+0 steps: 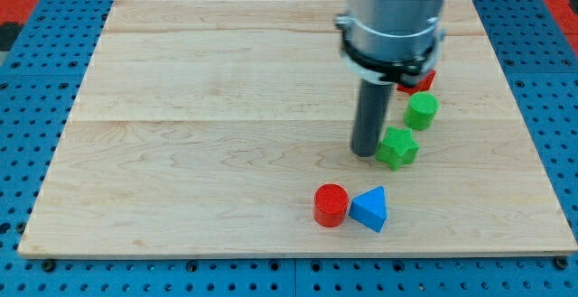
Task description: Push the blue triangle below the green star
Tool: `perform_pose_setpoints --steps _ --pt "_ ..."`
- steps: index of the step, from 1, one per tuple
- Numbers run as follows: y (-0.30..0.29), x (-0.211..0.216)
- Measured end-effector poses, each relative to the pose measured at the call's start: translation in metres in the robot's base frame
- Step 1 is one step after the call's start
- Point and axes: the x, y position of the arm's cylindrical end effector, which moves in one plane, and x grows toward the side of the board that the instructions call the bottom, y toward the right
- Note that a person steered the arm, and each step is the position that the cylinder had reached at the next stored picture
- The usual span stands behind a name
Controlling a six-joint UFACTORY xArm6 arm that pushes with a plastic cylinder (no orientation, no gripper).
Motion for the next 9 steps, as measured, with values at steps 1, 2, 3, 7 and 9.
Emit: perform_pose_setpoints --steps 1,2,3,7,9 --pt "0.008 0.005" --pt "0.002 0.006" --pt "-0.043 0.030" --pt "-0.033 0.116" --pt "-0.015 0.080"
